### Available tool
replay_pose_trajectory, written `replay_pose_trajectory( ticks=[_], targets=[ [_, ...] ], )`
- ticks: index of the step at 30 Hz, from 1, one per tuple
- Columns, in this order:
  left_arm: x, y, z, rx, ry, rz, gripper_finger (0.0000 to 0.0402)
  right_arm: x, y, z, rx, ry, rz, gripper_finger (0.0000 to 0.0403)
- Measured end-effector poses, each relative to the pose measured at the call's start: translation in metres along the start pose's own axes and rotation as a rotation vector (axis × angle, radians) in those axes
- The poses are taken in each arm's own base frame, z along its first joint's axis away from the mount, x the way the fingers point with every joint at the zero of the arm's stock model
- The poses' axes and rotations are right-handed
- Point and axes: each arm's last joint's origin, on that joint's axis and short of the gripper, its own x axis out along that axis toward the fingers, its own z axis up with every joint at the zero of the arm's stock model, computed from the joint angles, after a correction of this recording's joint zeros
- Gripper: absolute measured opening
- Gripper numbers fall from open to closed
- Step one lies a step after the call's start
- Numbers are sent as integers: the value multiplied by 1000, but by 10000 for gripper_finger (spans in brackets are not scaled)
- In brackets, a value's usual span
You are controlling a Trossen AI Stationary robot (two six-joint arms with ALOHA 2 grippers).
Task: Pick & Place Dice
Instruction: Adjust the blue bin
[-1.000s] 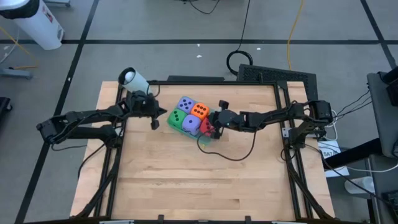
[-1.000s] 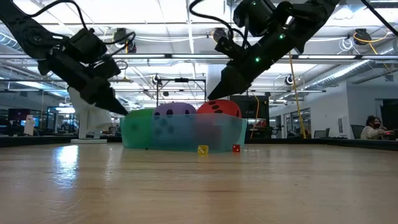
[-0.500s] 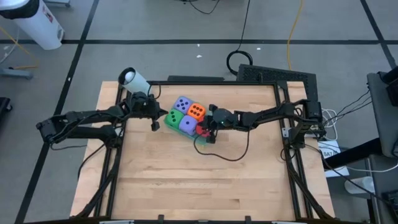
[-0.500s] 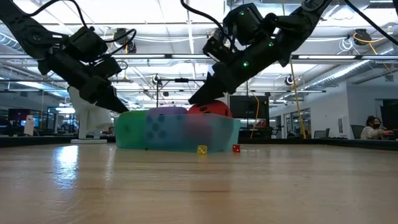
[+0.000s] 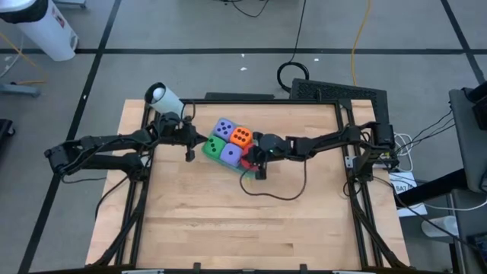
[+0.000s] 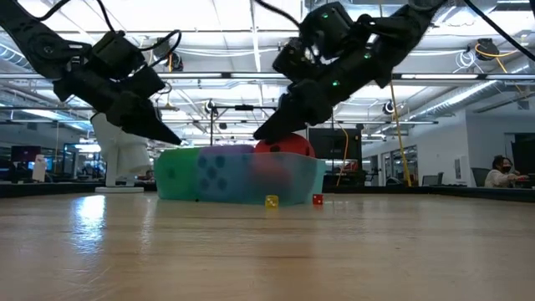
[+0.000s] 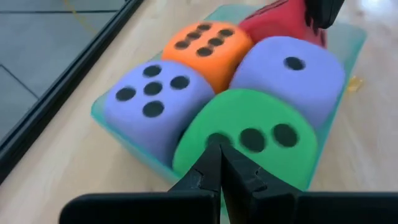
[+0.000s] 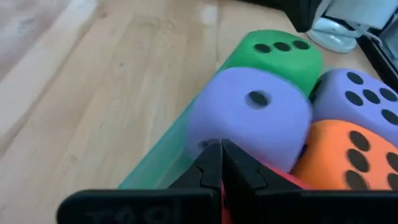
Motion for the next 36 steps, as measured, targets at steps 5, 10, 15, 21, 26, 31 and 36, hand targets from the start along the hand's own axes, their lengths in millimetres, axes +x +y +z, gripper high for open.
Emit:
replay_pose_trajectory(
  ticks=[5,10,15,21,26,31,36],
  targets=[
    [1,-3,2,13,-21,-23,5,-11,12,18,-72,-115,-28,0],
    [1,-3,3,20,-25,-23,5,-29,23,38,-132,-183,-125,0],
    [1,-3,3,24,-25,-22,5,-39,27,43,-127,-166,-274,0],
    [1,-3,3,20,-25,-22,5,-31,9,27,-63,-54,-249,0],
    [1,-3,3,20,-25,-21,5,-20,1,18,-6,-55,-114,0],
    [1,-3,3,20,-25,-22,5,-10,2,11,-8,-46,-19,0],
    [1,-3,3,20,-25,-21,5,-9,1,8,32,-23,-15,0]
  ],
)
